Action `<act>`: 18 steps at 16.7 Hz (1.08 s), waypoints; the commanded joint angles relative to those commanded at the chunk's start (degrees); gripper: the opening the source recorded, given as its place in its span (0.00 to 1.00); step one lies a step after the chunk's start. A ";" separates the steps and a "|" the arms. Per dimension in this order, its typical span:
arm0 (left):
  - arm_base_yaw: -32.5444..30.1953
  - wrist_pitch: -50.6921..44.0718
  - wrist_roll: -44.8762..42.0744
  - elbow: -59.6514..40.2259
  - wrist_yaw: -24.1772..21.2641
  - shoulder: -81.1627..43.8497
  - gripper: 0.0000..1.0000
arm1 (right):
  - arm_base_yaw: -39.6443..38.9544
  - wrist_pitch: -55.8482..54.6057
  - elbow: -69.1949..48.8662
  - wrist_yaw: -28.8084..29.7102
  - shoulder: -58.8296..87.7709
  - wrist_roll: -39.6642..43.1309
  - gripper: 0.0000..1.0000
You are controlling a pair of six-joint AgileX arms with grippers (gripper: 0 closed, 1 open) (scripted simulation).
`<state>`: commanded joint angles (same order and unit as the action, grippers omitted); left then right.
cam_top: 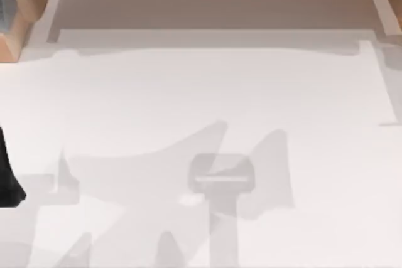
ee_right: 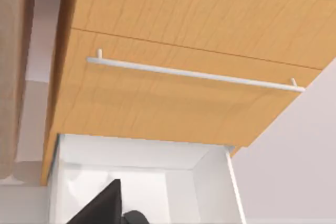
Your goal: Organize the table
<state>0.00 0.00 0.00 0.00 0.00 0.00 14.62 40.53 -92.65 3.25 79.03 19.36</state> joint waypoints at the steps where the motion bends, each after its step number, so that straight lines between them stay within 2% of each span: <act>1: 0.00 0.00 0.00 0.00 0.00 0.00 1.00 | 0.66 3.12 -6.21 -0.59 5.64 1.81 1.00; 5: 0.00 0.00 0.00 0.00 0.00 0.00 1.00 | 3.15 15.05 -25.33 -3.31 26.98 8.97 1.00; 10: 0.00 0.00 0.00 0.00 0.00 0.00 1.00 | 5.99 28.08 -40.38 -6.11 52.19 17.08 1.00; 14: 0.00 0.00 0.00 0.00 0.00 0.00 1.00 | 7.25 35.75 -48.32 -7.02 66.51 21.82 1.00; 18: 0.00 0.00 0.00 0.00 0.00 0.00 1.00 | 7.59 39.05 -52.60 -7.03 72.41 23.73 1.00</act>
<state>0.00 0.00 0.00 0.00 0.00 0.00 22.21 79.58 -145.25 -3.78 151.44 43.09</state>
